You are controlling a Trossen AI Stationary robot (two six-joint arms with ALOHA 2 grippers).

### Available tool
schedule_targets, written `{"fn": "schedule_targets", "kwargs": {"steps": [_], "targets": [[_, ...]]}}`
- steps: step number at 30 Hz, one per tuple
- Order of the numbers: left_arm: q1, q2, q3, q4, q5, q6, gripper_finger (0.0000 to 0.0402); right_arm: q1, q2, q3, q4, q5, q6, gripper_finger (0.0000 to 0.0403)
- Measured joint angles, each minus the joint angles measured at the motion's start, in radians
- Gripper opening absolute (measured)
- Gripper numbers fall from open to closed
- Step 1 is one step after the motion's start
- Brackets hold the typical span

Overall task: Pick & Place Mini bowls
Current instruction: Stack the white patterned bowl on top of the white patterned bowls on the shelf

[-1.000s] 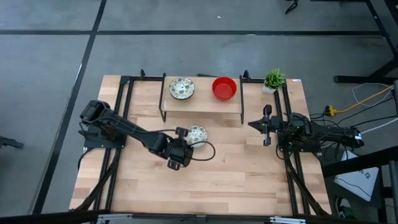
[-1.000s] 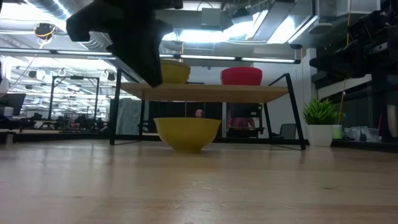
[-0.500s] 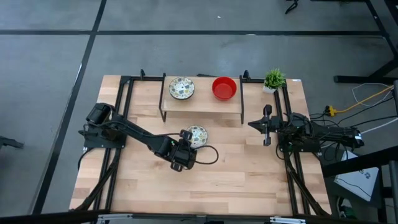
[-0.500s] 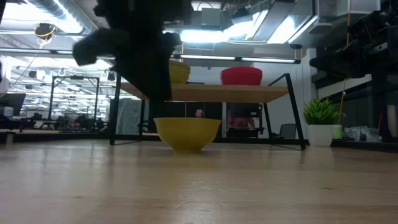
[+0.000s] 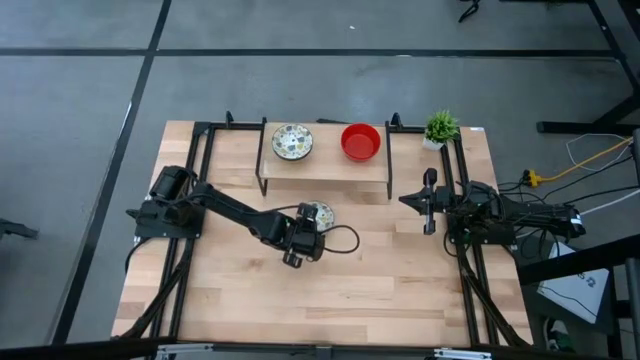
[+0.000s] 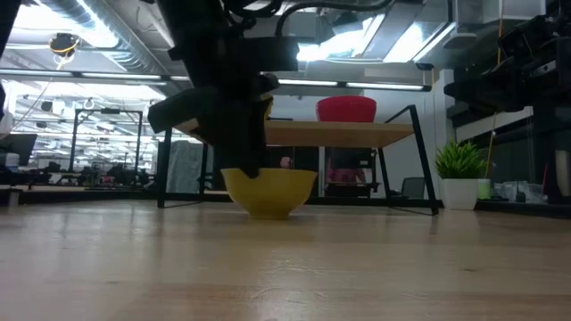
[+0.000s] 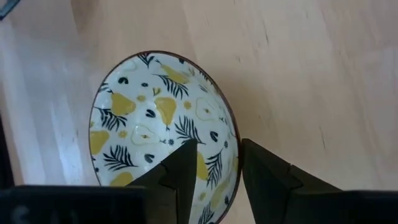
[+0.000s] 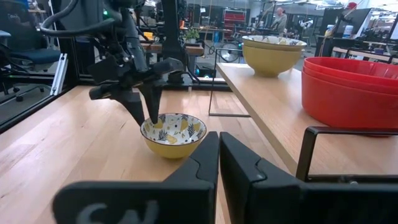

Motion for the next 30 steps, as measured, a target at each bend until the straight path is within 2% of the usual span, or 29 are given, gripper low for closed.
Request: {"fn": "schedule_targets", "kwargs": {"steps": [10, 16, 30], "targets": [[0.004, 0.001, 0.000, -0.026, 0.019, -0.066, 0.0116, 0.000, 0.000, 0.000, 0.000, 0.000, 0.000, 0.0017], [0.010, 0.046, -0.001, -0.021, 0.053, -0.068, 0.0115, 0.000, 0.000, 0.000, 0.000, 0.000, 0.000, 0.0017], [0.023, 0.051, -0.001, -0.018, 0.046, -0.080, 0.0114, 0.000, 0.000, 0.000, 0.000, 0.000, 0.000, 0.0017]]}}
